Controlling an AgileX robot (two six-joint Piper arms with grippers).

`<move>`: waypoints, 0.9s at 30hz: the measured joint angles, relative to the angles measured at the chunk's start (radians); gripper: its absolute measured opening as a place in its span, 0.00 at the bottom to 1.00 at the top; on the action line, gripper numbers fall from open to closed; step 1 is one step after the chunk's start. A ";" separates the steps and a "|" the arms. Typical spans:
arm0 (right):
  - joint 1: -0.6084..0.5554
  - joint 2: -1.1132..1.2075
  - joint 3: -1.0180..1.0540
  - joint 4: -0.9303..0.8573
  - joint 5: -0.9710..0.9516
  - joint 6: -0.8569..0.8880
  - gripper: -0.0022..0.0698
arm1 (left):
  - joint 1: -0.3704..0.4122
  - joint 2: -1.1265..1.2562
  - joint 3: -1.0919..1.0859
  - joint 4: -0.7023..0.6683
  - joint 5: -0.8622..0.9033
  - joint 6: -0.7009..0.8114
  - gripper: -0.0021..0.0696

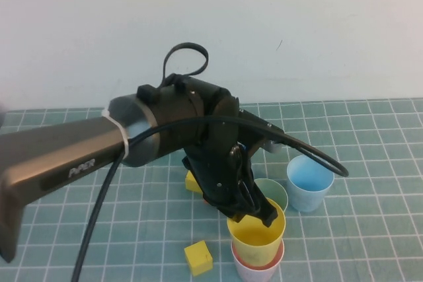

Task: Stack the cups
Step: Place the yellow cup on the pink cup, then pick up the blue cup

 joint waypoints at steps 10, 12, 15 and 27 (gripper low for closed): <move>0.000 0.000 0.000 0.358 0.000 0.119 0.03 | 0.000 0.054 0.000 -0.035 -0.023 0.001 0.34; 0.000 0.000 0.000 0.399 0.000 0.128 0.03 | 0.000 0.054 0.000 -0.035 -0.024 0.008 0.45; 0.000 0.000 0.000 0.416 0.000 0.128 0.03 | 0.000 0.035 0.000 -0.021 -0.024 0.014 0.52; 0.000 0.000 0.000 0.383 -0.074 -0.031 0.03 | 0.000 -0.369 0.191 0.081 -0.113 -0.041 0.11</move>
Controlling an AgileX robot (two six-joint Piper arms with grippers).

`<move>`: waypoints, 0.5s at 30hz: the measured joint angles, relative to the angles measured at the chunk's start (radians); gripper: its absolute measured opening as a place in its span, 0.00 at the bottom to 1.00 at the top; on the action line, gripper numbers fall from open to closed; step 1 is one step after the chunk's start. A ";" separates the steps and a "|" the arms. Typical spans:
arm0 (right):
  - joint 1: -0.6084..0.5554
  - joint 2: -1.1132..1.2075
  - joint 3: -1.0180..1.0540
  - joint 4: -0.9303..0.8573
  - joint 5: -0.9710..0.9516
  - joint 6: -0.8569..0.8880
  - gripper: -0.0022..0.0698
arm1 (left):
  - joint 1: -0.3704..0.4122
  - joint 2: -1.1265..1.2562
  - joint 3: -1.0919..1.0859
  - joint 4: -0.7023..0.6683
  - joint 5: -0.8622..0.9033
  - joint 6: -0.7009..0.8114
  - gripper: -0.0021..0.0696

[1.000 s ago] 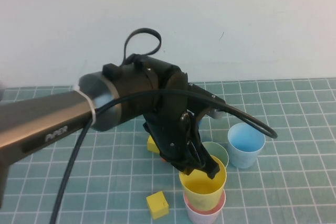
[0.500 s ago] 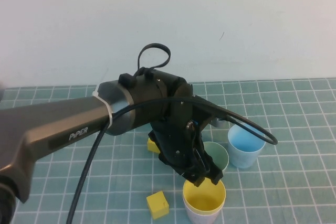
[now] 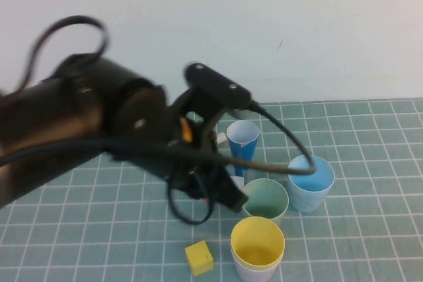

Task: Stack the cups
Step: Pick up the blue cup

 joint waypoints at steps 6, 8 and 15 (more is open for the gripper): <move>0.000 0.016 -0.070 0.010 0.099 -0.199 0.03 | 0.000 -0.233 0.191 0.004 -0.041 -0.020 0.04; 0.000 0.070 -0.139 0.010 0.141 -0.280 0.03 | 0.000 -0.298 0.248 0.006 -0.054 -0.021 0.03; 0.000 0.414 -0.422 -0.014 0.374 -0.526 0.03 | 0.000 -0.522 0.430 0.008 -0.066 -0.053 0.03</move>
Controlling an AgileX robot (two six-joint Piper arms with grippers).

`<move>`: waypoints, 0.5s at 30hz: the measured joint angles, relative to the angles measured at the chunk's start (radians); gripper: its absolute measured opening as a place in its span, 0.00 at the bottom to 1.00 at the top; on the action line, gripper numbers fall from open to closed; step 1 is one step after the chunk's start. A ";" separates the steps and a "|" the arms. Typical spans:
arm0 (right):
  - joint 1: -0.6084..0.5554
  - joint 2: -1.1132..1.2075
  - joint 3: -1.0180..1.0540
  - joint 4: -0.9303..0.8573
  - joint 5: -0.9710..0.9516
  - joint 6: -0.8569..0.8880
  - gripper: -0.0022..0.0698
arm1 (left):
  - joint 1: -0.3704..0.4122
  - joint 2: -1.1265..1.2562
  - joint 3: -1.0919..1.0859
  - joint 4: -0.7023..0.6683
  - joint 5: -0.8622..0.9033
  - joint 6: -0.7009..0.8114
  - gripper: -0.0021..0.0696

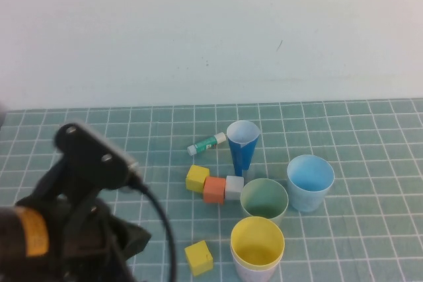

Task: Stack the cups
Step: Pick up the blue cup

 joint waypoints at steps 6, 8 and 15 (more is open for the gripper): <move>0.000 0.321 -0.241 -0.021 0.222 -0.153 0.03 | 0.000 -0.171 0.107 0.011 -0.008 -0.052 0.03; 0.000 0.436 -0.323 -0.023 0.263 -0.163 0.03 | 0.000 -0.210 0.130 0.026 -0.012 -0.056 0.03; 0.121 0.778 -0.554 -0.033 0.362 -0.218 0.03 | 0.000 -0.276 0.169 0.077 -0.012 -0.061 0.03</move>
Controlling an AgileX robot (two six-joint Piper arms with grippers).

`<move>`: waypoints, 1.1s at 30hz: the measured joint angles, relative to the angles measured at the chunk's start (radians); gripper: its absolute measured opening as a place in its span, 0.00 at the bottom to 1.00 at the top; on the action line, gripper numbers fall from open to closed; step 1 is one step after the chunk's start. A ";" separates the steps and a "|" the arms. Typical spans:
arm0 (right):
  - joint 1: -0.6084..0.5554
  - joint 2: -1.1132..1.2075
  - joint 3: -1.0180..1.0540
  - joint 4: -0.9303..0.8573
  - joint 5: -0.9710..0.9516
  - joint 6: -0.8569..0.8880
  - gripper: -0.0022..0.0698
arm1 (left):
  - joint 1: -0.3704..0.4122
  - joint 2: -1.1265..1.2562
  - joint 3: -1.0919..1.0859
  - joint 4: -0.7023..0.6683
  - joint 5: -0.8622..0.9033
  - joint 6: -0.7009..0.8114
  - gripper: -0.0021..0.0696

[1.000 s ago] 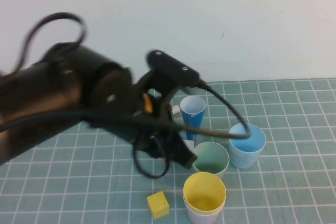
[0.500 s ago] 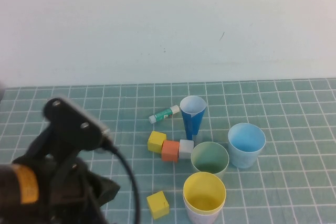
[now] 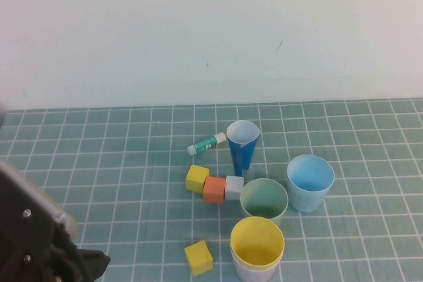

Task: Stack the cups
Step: Pick up the blue cup

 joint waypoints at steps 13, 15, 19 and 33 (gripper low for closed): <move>0.303 0.535 -0.378 -0.340 0.017 0.238 0.05 | 0.000 -0.003 0.015 0.012 -0.002 -0.005 0.03; 0.303 0.592 -0.415 -0.338 0.017 0.242 0.11 | 0.000 -0.003 0.015 0.014 -0.002 -0.005 0.03; 0.290 0.723 -0.509 -0.303 0.014 0.265 0.50 | 0.000 -0.003 0.015 0.015 -0.002 -0.005 0.03; 0.225 1.042 -0.717 -0.233 -0.031 0.300 0.72 | 0.000 -0.003 0.015 0.025 0.041 -0.005 0.03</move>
